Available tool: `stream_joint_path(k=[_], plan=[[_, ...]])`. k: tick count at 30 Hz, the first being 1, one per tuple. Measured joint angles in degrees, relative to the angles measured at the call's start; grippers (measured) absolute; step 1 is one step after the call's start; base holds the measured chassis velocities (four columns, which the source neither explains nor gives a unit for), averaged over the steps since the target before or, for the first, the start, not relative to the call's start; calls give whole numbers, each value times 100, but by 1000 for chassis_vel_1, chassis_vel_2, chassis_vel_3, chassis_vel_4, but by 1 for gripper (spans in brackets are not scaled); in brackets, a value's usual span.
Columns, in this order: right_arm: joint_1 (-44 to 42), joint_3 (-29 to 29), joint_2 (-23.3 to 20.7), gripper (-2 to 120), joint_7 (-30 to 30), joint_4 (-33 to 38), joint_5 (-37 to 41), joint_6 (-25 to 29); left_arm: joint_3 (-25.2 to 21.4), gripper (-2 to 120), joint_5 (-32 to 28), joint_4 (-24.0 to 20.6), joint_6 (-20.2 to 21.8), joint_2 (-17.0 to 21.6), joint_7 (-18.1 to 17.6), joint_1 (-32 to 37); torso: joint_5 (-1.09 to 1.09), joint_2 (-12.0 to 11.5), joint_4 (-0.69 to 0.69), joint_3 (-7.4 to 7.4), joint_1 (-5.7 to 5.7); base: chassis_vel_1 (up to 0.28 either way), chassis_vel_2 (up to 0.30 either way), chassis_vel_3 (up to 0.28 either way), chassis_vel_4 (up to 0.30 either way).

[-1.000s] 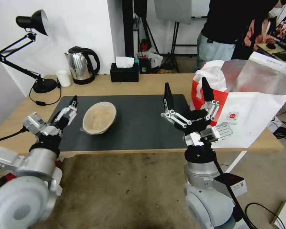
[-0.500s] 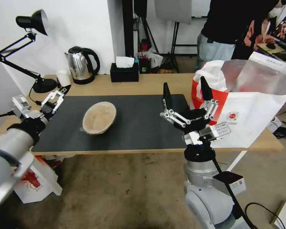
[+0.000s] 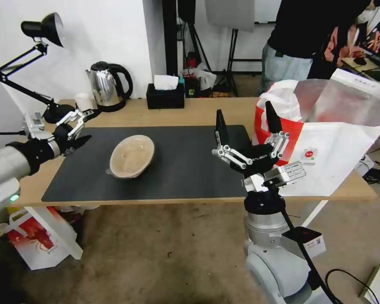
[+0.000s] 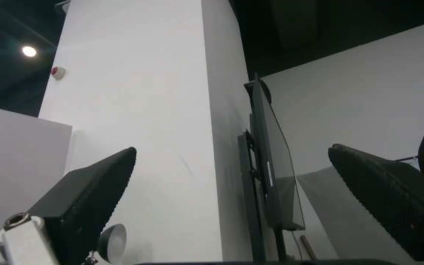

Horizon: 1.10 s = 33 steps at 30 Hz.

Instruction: Pick up the trash from the table and place it into the takeout bag.

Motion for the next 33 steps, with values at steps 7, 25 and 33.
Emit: stream_joint_path(k=[7, 25, 33], plan=[[0, 0, 2, 100, -8, -44, -21, 5, 270, 100, -26, 277, 248, 28, -187, -198, 1, 0, -1, 0, -1, 0, 0, 0, 0], [-86, -11, 106, 100, -13, 6, -112, 75, 645, 100, 60, 888, 480, 24, -486, -329, 1, 0, 0, 0, -1, 0, 0, 0, 0], [-109, -16, 160, 100, -13, -10, -176, 107, 685, 100, 97, 1090, 525, 28, -598, -409, 1, 0, 0, 0, -1, 0, 0, 0, 0]])
